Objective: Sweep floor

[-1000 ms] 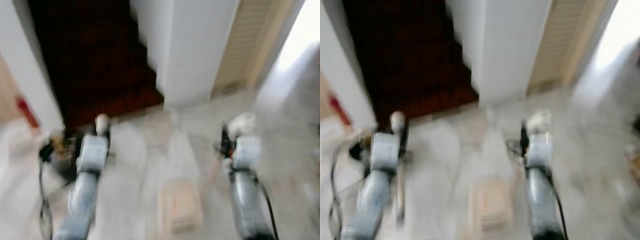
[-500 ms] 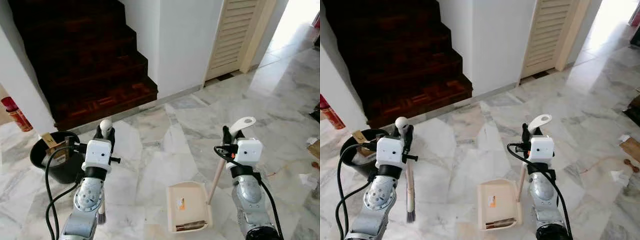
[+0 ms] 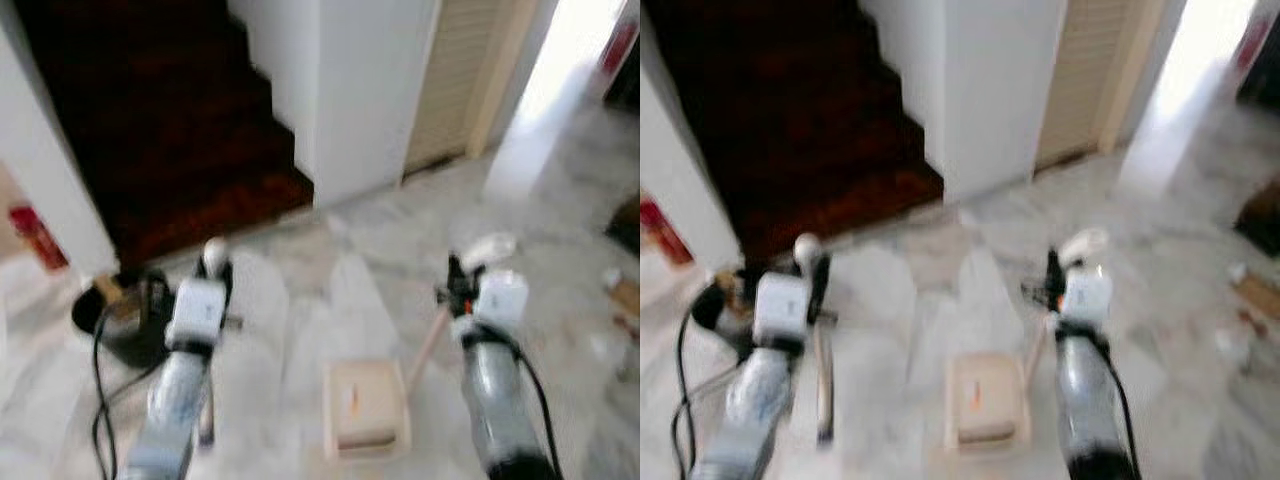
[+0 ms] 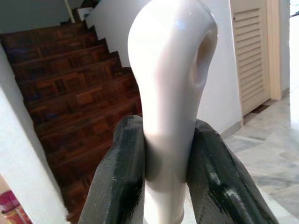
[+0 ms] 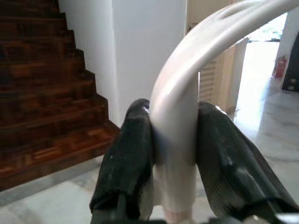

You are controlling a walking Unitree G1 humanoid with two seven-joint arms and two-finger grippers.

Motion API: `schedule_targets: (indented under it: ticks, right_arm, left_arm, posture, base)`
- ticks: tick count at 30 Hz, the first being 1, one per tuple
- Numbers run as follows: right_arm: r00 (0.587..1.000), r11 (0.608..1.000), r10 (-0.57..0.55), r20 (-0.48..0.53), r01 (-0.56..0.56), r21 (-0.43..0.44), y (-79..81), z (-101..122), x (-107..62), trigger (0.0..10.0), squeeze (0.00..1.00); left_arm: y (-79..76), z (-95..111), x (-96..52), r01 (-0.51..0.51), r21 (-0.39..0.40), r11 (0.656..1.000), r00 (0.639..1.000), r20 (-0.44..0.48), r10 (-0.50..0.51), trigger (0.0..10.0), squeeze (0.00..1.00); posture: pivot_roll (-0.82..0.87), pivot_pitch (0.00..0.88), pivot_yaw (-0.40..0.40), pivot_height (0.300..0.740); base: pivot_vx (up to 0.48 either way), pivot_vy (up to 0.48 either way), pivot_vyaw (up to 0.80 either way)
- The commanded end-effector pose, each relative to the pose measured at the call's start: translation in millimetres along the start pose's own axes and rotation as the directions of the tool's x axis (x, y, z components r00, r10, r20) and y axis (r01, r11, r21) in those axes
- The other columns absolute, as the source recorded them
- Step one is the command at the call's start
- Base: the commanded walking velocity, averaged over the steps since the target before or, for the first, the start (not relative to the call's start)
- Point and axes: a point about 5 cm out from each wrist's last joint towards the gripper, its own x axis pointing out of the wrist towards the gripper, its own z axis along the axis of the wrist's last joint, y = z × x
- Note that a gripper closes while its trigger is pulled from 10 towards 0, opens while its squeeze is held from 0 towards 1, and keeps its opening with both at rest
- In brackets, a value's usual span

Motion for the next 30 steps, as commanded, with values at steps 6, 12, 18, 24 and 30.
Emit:
schedule_targets:
  ticks: [6, 12, 18, 24, 30]
  right_arm:
    - [0.995, 0.976, -0.080, -0.052, 0.089, 0.200, -8.3, -1, 5.9, 10.0, 0.00]
    - [0.990, 0.952, -0.101, -0.102, 0.126, 0.280, -11.8, -7, 5.2, 10.0, 0.00]
    - [0.988, 0.941, -0.098, -0.122, 0.132, 0.311, -12.6, -9, 5.6, 10.0, 0.00]
    - [0.987, 0.936, -0.093, -0.134, 0.133, 0.327, -11.7, -10, 4.9, 10.0, 0.00]
    - [0.986, 0.935, -0.094, -0.135, 0.134, 0.327, -12.2, -11, 4.6, 10.0, 0.00]
  left_arm:
    - [-0.9, 12, 4.8, 0.005, 0.001, 1.000, 0.999, 0.048, -0.005, 10.0, 0.00]
    - [-1.5, 12, 4.0, 0.010, -0.001, 1.000, 0.999, 0.046, -0.010, 10.0, 0.00]
    - [-0.9, 12, 3.9, 0.012, 0.000, 1.000, 0.999, 0.042, -0.012, 10.0, 0.00]
    - [0.1, 13, 3.7, 0.014, -0.001, 1.000, 0.999, 0.041, -0.014, 10.0, 0.00]
    - [-0.2, 13, 3.1, 0.018, -0.002, 1.000, 0.999, 0.039, -0.018, 10.0, 0.00]
  posture:
    - [0.05, 0.000, -0.008, 0.740]
    - [0.05, 0.001, -0.008, 0.740]
    - [0.05, 0.012, -0.007, 0.740]
    - [0.05, 0.016, -0.004, 0.740]
    - [0.05, 0.019, -0.002, 0.740]
  base:
    - [0.000, 0.306, 0.00]
    - [0.000, 0.305, 0.00]
    - [0.000, 0.305, 0.00]
    - [0.000, 0.305, 0.00]
    - [0.000, 0.304, 0.00]
